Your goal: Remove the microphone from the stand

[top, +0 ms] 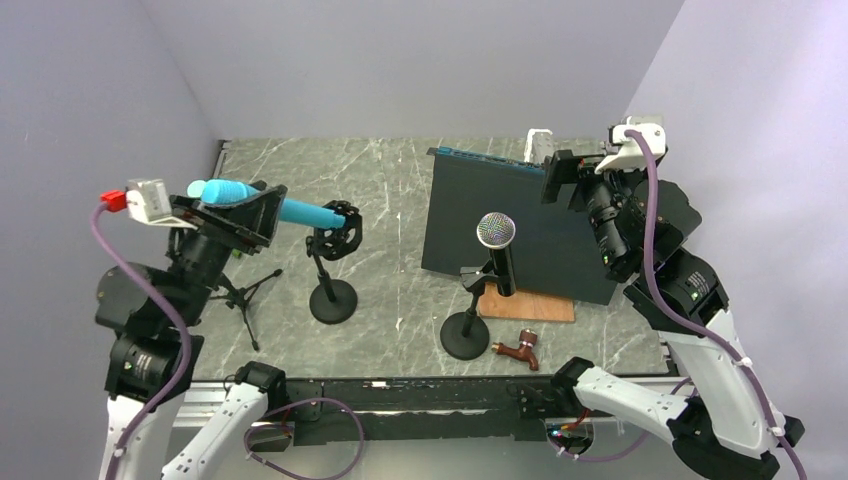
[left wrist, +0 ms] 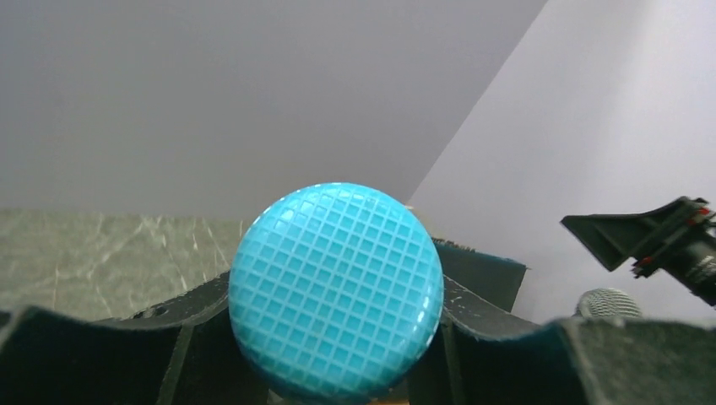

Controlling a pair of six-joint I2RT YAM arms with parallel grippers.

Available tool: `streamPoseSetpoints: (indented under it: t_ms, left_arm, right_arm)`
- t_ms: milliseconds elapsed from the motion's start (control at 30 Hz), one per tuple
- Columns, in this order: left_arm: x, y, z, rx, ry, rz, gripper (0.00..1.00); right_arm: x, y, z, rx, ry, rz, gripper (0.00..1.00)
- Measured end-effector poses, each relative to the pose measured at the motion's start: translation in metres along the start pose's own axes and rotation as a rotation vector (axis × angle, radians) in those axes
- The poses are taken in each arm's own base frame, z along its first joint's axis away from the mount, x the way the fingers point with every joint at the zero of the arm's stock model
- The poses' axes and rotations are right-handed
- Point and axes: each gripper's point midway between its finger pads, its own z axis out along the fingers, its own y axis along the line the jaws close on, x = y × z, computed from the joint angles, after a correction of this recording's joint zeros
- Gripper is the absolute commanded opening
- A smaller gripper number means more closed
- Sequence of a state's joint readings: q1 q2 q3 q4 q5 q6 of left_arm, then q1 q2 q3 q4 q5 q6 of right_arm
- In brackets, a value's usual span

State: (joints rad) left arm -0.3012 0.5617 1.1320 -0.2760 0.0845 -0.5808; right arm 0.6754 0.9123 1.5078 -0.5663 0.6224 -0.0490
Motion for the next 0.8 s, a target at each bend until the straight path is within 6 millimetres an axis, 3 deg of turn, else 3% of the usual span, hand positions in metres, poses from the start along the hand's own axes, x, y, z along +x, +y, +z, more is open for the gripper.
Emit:
streamPoseSetpoints:
  t_ms: [133,233,333,400,467,567,700,800]
  left_arm:
    - [-0.029,-0.026,-0.004,0.074,-0.042,0.042,0.00]
    - [-0.043,-0.042,0.003,0.117,-0.023,0.068,0.00]
    - [-0.059,-0.062,0.030,0.163,0.032,0.084,0.00]
    - [-0.056,-0.067,0.052,0.185,0.082,0.081,0.00]
    - [-0.040,-0.062,0.075,0.189,0.158,0.070,0.00]
    - [0.002,-0.042,0.109,0.168,0.298,0.038,0.00]
    - [0.062,-0.005,0.156,0.097,0.477,-0.009,0.00]
    - [0.090,0.015,0.184,0.063,0.541,-0.024,0.00]
  right_arm:
    - [0.000,-0.001,-0.001,0.000,-0.002,0.001,1.00]
    - [0.002,-0.001,-0.002,0.000,-0.001,0.000,1.00]
    - [0.003,-0.001,-0.002,-0.002,0.001,-0.001,1.00]
    - [0.003,-0.001,-0.003,-0.004,0.000,0.000,1.00]
    - [0.002,-0.002,-0.003,-0.005,-0.001,0.002,1.00]
    - [0.002,-0.002,-0.006,-0.008,-0.005,0.012,1.00]
    - [0.003,-0.001,-0.008,-0.022,-0.004,0.020,1.00]
    - [0.002,-0.001,-0.010,-0.030,-0.005,0.027,1.00]
